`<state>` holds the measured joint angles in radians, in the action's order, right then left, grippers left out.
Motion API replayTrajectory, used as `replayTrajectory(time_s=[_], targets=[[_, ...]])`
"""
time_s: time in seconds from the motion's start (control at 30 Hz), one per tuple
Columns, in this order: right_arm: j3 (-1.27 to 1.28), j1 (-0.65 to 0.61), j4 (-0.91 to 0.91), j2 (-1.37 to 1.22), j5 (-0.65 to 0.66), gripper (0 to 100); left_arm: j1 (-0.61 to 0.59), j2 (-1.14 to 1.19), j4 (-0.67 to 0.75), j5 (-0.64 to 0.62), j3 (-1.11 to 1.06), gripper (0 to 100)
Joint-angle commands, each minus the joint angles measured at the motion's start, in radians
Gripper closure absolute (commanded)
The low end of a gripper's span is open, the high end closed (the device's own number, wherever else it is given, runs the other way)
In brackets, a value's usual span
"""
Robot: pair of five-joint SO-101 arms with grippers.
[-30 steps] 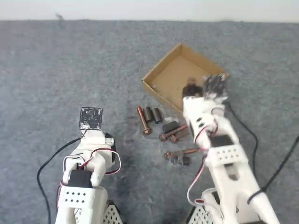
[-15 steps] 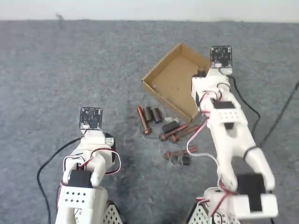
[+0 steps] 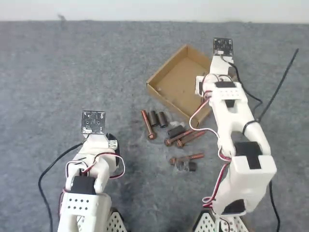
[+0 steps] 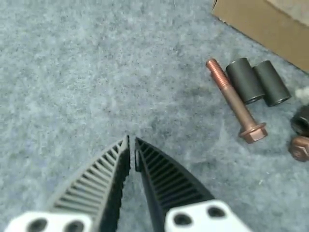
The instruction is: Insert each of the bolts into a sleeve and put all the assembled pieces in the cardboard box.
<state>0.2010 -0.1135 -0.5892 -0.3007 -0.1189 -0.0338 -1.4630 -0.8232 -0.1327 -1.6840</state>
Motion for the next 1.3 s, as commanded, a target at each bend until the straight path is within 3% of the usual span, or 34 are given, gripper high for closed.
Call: replayTrajectory(time_s=[0.0,0.1,0.3,0.43,0.6,0.93,1.27], targets=[[-0.127,0.005,-0.064,0.008,-0.012,98.7,-0.006,-0.017,0.026,0.009,0.010,99],[-0.141,-0.002,-0.090,0.008,-0.011,95.4,-0.006,-0.017,0.026,0.009,0.010,99],[-0.143,-0.038,-0.174,0.010,-0.011,76.0,-0.006,-0.017,0.026,0.009,0.010,99],[-0.143,-0.041,-0.180,0.025,-0.011,82.4,-0.006,-0.017,0.026,0.009,0.010,99],[-0.133,-0.045,-0.189,0.131,-0.012,99.8,-0.006,-0.017,0.026,0.009,0.010,99],[-0.115,-0.226,-0.504,0.383,-0.018,99.2,-0.006,-0.017,0.026,0.009,0.010,99],[0.146,-0.430,-0.498,0.530,-0.018,99.2,-0.040,-0.017,0.028,0.009,0.012,99]])
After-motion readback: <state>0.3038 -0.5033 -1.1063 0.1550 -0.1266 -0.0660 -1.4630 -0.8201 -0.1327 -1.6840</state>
